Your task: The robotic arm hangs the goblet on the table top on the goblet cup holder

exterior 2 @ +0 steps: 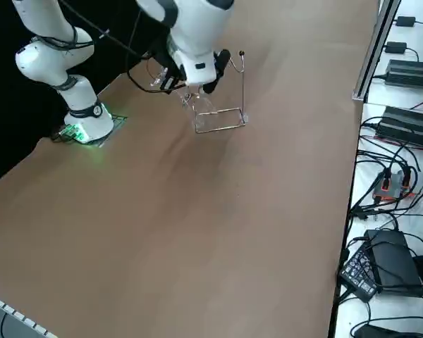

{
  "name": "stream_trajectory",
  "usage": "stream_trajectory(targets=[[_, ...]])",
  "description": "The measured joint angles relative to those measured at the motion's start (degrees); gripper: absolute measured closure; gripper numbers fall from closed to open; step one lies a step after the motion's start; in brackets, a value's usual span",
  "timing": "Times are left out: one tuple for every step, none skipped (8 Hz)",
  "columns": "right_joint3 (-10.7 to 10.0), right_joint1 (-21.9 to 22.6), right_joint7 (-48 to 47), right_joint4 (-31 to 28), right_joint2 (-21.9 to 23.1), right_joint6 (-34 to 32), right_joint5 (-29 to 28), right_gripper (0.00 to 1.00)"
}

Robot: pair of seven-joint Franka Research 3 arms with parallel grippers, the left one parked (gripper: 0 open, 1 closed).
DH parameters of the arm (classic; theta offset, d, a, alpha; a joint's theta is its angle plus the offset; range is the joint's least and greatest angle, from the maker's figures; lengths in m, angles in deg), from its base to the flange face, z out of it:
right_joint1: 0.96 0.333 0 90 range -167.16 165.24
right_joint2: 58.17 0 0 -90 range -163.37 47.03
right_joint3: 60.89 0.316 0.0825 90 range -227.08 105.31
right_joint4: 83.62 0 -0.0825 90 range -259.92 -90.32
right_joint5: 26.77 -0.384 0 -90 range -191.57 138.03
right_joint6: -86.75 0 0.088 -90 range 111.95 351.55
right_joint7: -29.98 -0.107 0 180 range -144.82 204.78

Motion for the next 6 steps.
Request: stream_trajectory(targets=[[0.11,1.82,0.43,1.39,-0.74,-0.97,2.53,0.88],[0.22,3.88,0.99,2.46,-1.26,-1.52,5.06,0.88],[0.26,6.02,1.22,3.26,-1.58,-1.71,7.17,0.88],[0.33,7.83,1.44,3.86,-1.76,-1.78,9.05,0.88],[0.36,9.39,1.69,4.59,-1.90,-1.83,10.70,0.88],[0.36,10.41,1.79,5.41,-2.00,-1.94,11.55,0.88]])
